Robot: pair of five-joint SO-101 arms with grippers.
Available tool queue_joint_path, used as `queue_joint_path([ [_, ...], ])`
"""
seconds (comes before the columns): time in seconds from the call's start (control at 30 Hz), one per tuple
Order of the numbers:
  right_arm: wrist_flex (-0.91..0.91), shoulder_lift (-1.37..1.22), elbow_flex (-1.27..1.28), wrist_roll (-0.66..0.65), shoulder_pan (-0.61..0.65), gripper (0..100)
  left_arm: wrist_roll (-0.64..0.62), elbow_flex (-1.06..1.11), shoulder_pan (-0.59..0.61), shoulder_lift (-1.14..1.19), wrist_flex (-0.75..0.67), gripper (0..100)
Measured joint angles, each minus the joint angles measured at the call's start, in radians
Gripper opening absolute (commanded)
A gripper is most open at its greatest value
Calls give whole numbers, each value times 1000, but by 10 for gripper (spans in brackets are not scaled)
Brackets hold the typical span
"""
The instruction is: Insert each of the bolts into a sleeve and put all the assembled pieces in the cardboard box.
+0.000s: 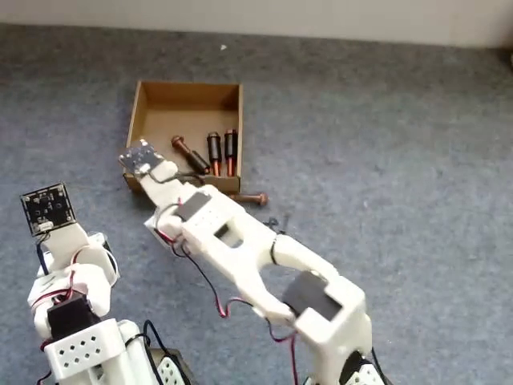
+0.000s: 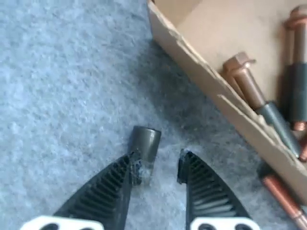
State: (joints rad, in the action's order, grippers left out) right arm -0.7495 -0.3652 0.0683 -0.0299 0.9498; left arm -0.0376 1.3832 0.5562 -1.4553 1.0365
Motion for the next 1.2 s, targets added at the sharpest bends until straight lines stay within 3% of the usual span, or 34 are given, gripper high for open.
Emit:
queue_joint_path([
  [0.43, -347, -341, -479, 2, 37, 115, 0, 0, 0, 0, 0, 84],
  [0.6, -491, -448, -661, 2, 37, 5, 0, 0, 0, 0, 0, 84],
  [0.73, -582, -523, -795, 2, 35, 5, 0, 0, 0, 0, 0, 84],
  [1.2, -977, -589, -1227, 0, 38, 5, 0, 0, 0, 0, 0, 84],
])
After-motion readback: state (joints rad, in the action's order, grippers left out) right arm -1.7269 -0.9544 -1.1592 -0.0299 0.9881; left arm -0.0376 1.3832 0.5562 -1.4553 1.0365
